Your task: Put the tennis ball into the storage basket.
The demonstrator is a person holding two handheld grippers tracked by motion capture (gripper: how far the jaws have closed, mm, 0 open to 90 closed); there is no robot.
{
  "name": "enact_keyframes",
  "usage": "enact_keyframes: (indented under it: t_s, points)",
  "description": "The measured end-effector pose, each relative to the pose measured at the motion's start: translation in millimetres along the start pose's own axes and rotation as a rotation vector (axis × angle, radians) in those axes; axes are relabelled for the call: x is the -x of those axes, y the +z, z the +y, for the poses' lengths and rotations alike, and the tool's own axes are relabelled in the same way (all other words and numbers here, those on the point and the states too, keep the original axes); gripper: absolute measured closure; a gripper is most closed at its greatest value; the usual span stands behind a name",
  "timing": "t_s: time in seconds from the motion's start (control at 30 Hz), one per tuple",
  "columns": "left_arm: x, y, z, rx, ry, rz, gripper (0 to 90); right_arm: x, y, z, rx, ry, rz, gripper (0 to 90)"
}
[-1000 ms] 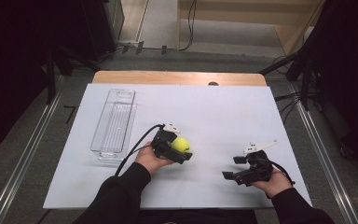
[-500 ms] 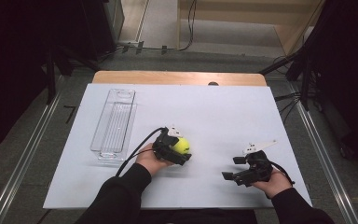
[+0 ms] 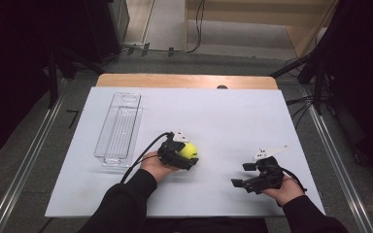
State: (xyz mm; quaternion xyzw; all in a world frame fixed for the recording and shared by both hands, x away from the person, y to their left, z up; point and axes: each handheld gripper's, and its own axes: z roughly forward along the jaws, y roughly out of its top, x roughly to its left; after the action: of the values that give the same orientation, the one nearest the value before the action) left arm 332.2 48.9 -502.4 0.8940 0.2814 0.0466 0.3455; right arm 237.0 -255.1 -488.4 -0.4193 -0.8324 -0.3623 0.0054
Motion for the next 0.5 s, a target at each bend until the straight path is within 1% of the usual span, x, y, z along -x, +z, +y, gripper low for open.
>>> enact_keyframes:
  t_s: [0.13, 0.27, 0.37, 0.5]
  points:
    - [0.0, -0.2, -0.2, 0.003, -0.001, -0.001, 26.1, 0.0, 0.8, 0.3, -0.006, 0.002, 0.003, 14.9]
    - [-1.2, -0.6, -0.1, 0.002, -0.014, -0.01, 26.2, -0.2, 0.7, 0.3, -0.002, -0.004, 0.003, 14.9]
    - [-1.3, -0.5, -0.4, 0.002, -0.001, -0.009, 26.2, -0.1, 0.7, 0.2, -0.006, -0.001, 0.002, 14.9]
    - [-2.0, -0.9, 0.0, 0.003, -0.015, -0.015, 26.2, -0.2, 0.6, 0.4, -0.003, -0.005, 0.002, 14.9]
